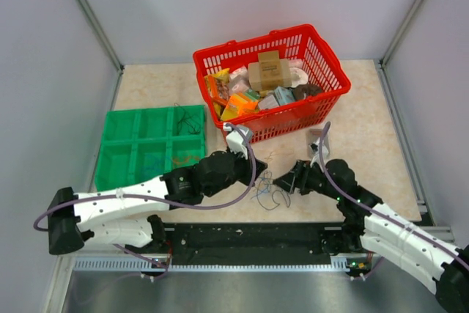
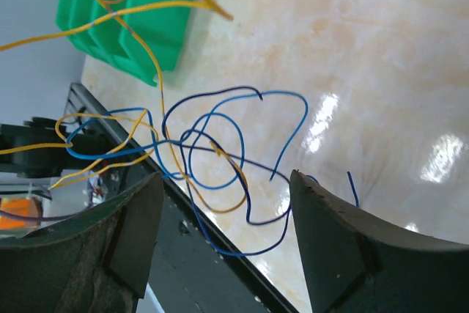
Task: Untangle the cables
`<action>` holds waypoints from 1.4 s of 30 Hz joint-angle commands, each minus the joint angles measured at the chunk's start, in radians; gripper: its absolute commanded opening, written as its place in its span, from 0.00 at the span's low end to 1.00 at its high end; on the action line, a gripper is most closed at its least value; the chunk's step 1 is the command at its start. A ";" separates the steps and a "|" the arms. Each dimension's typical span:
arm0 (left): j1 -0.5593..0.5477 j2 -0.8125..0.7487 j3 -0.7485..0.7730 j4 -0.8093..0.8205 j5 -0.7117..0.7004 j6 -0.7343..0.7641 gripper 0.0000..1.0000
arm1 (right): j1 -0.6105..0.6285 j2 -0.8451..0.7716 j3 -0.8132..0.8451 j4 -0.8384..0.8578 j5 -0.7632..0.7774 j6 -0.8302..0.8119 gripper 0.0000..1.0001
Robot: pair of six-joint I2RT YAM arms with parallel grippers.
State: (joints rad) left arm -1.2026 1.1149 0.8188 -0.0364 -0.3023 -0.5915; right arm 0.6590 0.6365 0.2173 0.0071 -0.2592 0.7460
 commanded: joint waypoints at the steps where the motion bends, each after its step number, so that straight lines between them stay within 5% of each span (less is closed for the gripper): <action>1: 0.009 -0.058 0.025 0.098 0.051 0.039 0.00 | 0.010 0.005 0.040 0.200 -0.009 0.064 0.70; 19: 0.011 0.002 0.069 0.239 0.255 0.073 0.00 | 0.034 0.003 0.042 0.338 0.046 0.142 0.75; 25: 0.011 -0.033 0.108 0.234 0.244 0.085 0.00 | 0.103 0.081 0.065 0.134 0.296 0.098 0.69; 30: 0.009 -0.150 0.161 0.192 0.192 0.202 0.00 | 0.103 0.075 -0.007 0.097 0.405 0.148 0.54; 38: 0.009 -0.297 0.385 -0.055 -0.024 0.449 0.00 | 0.100 0.046 0.077 -0.318 0.747 0.268 0.65; 42: 0.009 -0.325 0.503 -0.161 -0.139 0.531 0.00 | 0.056 -0.006 0.091 -0.395 0.793 0.254 0.69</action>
State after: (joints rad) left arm -1.1938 0.8230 1.1980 -0.1116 -0.2882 -0.1970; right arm 0.7471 0.6777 0.2539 -0.2298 0.3836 0.9813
